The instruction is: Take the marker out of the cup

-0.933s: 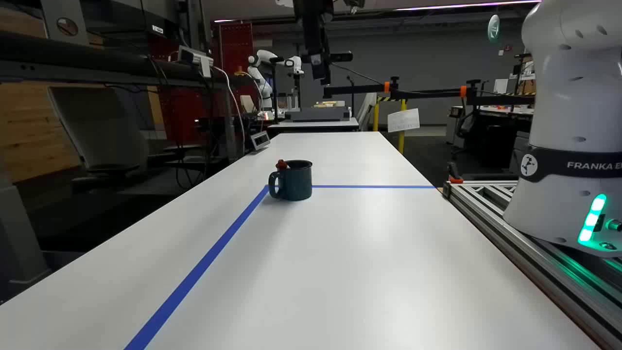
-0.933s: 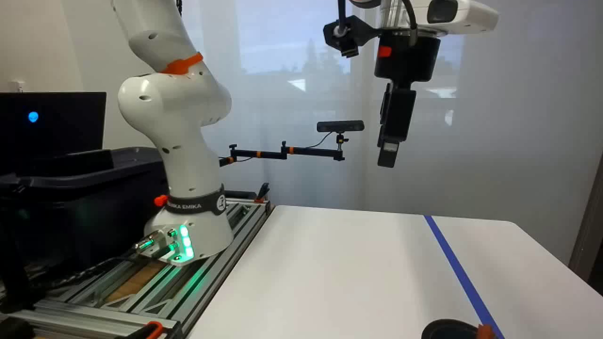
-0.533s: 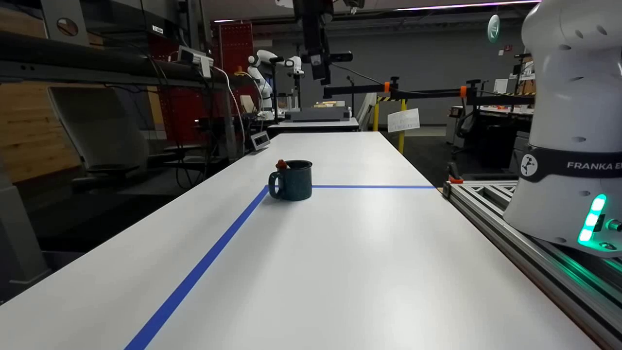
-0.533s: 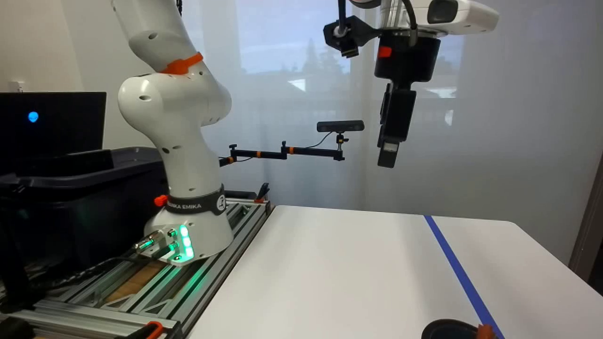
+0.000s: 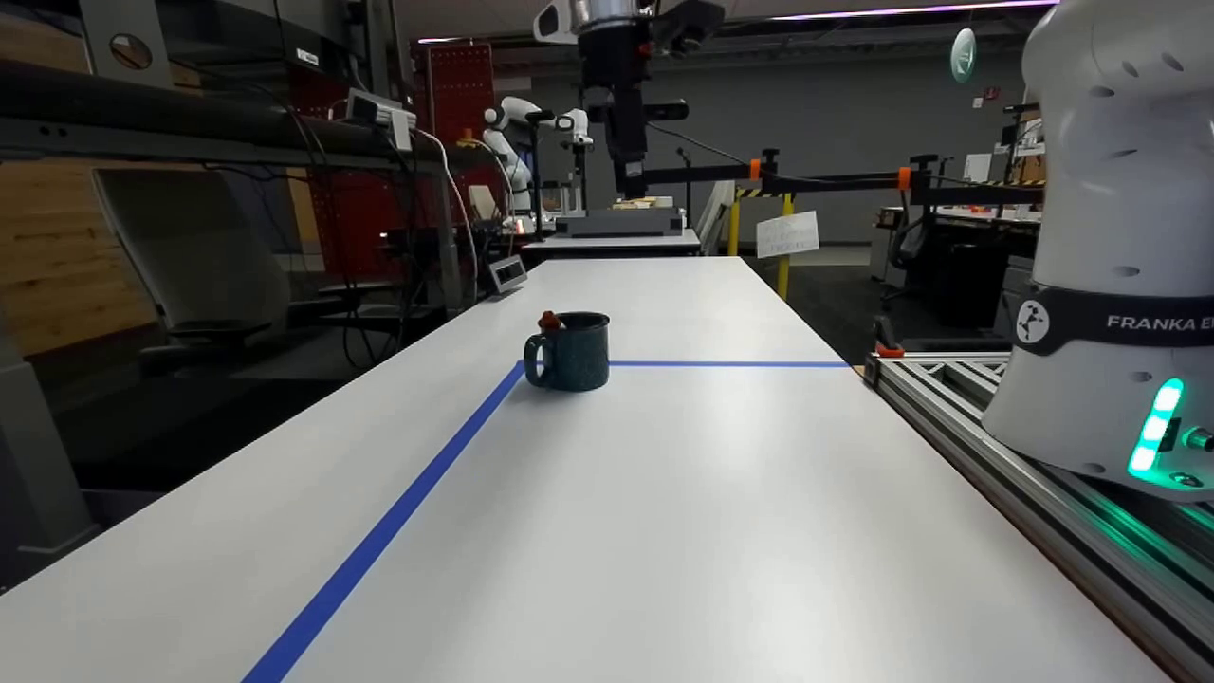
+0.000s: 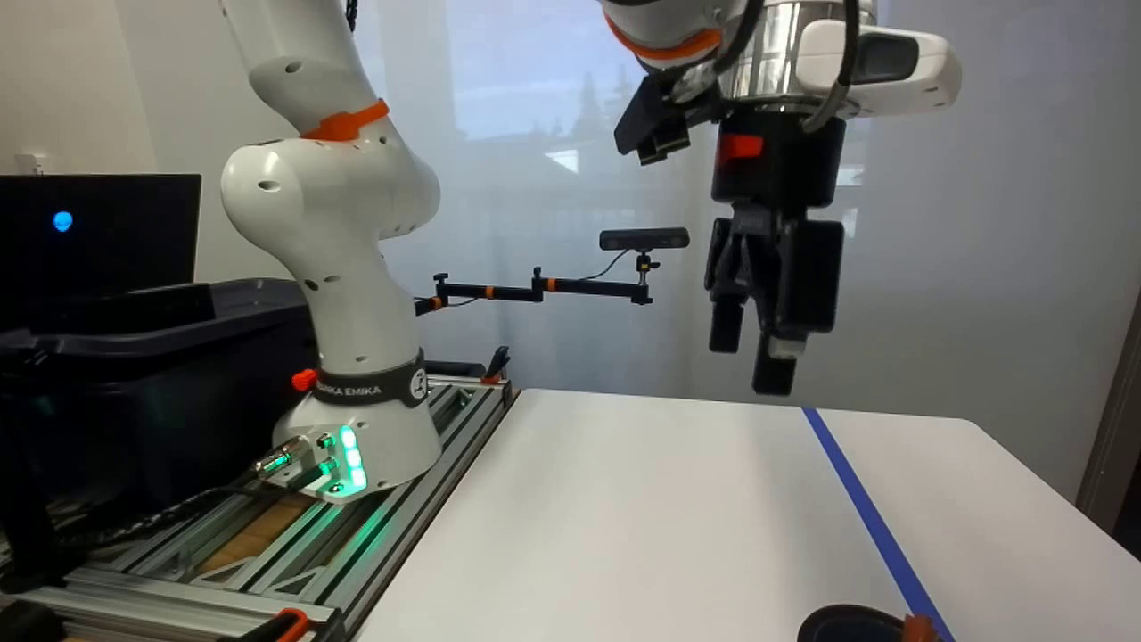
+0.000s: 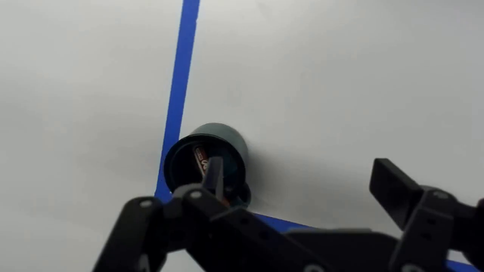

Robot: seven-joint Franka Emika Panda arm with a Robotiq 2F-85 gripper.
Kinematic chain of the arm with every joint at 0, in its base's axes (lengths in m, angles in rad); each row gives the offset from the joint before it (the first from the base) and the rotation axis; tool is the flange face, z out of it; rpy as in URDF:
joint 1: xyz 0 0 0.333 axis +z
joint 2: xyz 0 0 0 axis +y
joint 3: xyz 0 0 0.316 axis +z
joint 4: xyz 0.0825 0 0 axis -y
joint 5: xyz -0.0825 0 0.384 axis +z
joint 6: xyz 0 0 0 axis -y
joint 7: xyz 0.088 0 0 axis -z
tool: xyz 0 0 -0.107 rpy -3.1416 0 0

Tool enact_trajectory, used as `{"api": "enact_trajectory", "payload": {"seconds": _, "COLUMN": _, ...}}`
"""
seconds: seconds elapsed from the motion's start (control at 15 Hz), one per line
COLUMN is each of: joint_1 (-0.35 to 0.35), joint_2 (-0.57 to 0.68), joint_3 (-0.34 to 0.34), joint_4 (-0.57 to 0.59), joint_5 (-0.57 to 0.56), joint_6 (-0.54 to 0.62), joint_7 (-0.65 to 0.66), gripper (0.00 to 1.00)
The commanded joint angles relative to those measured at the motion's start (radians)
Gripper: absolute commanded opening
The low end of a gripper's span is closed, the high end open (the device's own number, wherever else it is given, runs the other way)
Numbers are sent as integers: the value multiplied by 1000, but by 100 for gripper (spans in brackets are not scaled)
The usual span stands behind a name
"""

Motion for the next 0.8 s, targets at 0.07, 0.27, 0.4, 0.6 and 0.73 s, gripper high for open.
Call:
{"api": "enact_trajectory", "payload": {"seconds": 0.07, "joint_1": -66, "joint_2": 94, "joint_3": -45, "joint_4": -53, "joint_5": -162, "joint_6": 312, "joint_7": -144, "gripper": 100}}
{"api": "enact_trajectory", "payload": {"seconds": 0.27, "joint_1": -73, "joint_2": 92, "joint_3": -40, "joint_4": -49, "joint_5": -125, "joint_6": 310, "joint_7": -124, "gripper": 100}}
{"api": "enact_trajectory", "payload": {"seconds": 0.4, "joint_1": -73, "joint_2": 99, "joint_3": -37, "joint_4": -48, "joint_5": -123, "joint_6": 309, "joint_7": -123, "gripper": 100}}
{"api": "enact_trajectory", "payload": {"seconds": 0.6, "joint_1": -68, "joint_2": 136, "joint_3": -38, "joint_4": -39, "joint_5": -121, "joint_6": 344, "joint_7": -144, "gripper": 100}}
{"api": "enact_trajectory", "payload": {"seconds": 0.73, "joint_1": -56, "joint_2": 167, "joint_3": -52, "joint_4": -45, "joint_5": -80, "joint_6": 423, "joint_7": -230, "gripper": 100}}
